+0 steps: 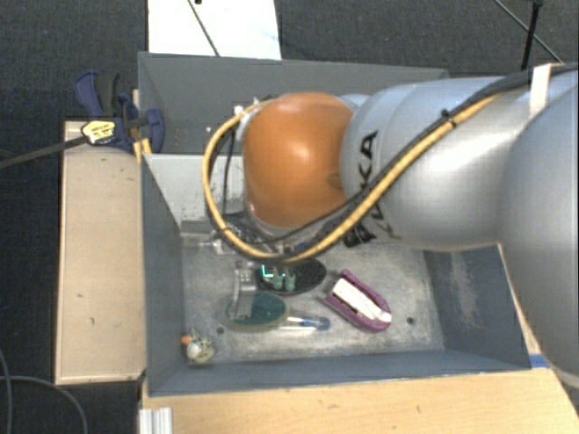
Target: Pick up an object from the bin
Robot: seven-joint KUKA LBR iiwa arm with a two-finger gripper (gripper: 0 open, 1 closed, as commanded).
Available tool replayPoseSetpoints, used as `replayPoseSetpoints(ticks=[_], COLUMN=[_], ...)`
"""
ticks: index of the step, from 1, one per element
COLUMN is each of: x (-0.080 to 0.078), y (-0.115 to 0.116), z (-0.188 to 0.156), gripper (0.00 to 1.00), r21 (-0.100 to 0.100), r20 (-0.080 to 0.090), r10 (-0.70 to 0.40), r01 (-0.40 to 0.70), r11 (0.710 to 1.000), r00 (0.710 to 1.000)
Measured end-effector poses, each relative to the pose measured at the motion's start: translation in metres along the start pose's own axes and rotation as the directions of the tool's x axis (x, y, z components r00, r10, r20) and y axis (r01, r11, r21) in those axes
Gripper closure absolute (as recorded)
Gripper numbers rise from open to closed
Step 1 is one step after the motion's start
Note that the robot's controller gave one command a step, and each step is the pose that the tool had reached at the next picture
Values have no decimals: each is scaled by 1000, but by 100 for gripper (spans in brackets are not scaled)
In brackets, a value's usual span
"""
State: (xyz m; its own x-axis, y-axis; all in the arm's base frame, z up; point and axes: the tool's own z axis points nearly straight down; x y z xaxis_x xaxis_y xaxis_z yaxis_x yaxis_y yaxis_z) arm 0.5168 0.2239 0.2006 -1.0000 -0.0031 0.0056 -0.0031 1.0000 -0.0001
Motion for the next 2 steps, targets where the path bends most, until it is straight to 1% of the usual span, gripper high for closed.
replayPoseSetpoints(ticks=[1,2], x=[0,5], y=[-94,-96], z=[96,127], gripper=[0,0], r21=[2,-2], r20=[3,6], r10=[-394,-27], r01=[394,27], r11=[919,1000], r00=[919,1000])
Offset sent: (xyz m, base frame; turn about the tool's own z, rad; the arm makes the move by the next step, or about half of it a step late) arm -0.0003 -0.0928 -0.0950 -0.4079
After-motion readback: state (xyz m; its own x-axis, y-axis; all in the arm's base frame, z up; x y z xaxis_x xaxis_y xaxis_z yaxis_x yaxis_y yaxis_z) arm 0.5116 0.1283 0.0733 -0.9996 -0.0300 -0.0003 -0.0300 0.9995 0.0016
